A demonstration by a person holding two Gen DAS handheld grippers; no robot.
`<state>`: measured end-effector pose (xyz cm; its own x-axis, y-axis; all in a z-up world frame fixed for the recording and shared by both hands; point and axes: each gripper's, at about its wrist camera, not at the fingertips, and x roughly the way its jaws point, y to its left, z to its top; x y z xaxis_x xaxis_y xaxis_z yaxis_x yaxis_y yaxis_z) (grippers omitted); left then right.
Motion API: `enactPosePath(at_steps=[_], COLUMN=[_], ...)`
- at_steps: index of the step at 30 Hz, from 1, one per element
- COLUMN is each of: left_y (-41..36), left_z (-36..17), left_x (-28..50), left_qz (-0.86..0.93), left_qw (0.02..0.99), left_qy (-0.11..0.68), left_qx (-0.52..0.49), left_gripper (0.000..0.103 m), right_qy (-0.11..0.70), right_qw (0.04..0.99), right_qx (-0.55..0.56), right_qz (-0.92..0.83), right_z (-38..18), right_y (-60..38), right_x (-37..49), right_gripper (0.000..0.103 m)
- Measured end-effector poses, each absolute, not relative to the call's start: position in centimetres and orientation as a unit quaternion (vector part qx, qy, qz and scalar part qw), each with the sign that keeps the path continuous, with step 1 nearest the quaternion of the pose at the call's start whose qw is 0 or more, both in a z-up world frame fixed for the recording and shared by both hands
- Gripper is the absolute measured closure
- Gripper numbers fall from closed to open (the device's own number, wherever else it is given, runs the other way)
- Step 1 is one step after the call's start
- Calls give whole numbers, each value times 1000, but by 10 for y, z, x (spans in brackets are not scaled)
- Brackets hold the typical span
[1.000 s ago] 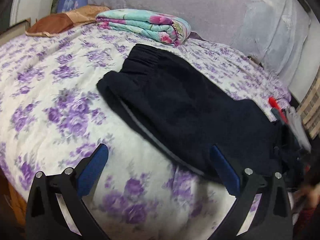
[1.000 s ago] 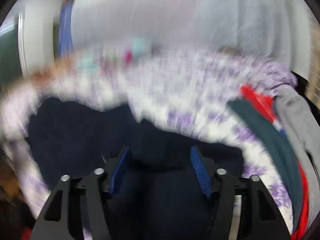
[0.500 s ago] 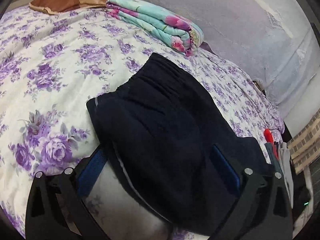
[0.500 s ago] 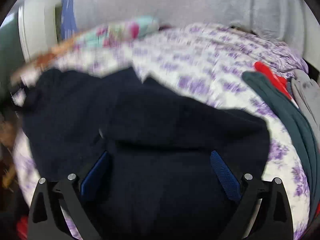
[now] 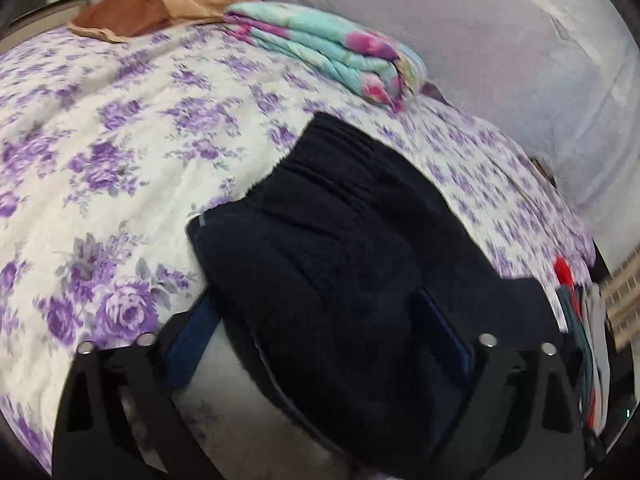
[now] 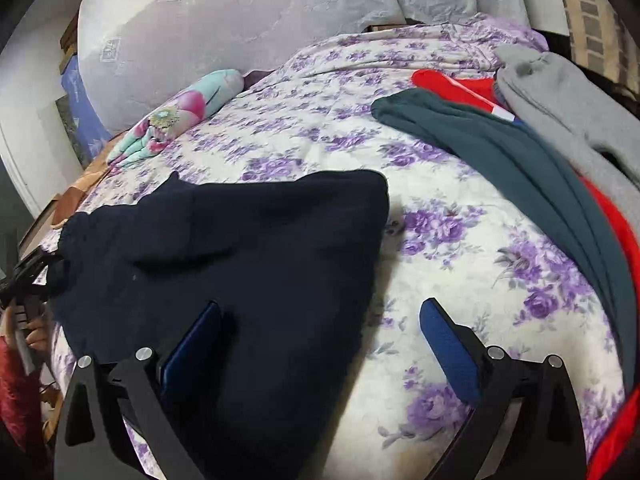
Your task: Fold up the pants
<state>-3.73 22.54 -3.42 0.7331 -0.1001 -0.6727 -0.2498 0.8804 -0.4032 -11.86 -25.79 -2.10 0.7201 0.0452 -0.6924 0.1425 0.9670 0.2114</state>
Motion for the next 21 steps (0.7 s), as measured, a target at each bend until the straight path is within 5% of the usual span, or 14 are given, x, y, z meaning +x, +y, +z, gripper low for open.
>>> enactPosePath(at_steps=[3, 13, 18, 21], left_y=[222, 1, -140, -144], left_z=[-23, 83, 20, -8], left_x=[-47, -117, -131, -139], left_qz=[3, -152, -273, -262], left_qw=[902, 968, 908, 899], left_qy=[347, 193, 282, 310], left_qx=[-257, 39, 147, 167], left_gripper=[80, 84, 71, 69], right_qy=[368, 301, 274, 264], right_qw=[920, 918, 920, 918], right_qx=[136, 260, 281, 296], right_qz=[-10, 3, -17, -12], right_z=[-22, -19, -18, -21], right_y=[-259, -292, -301, -306], right_x=[-121, -150, -158, -162], right_gripper=[3, 3, 3, 3])
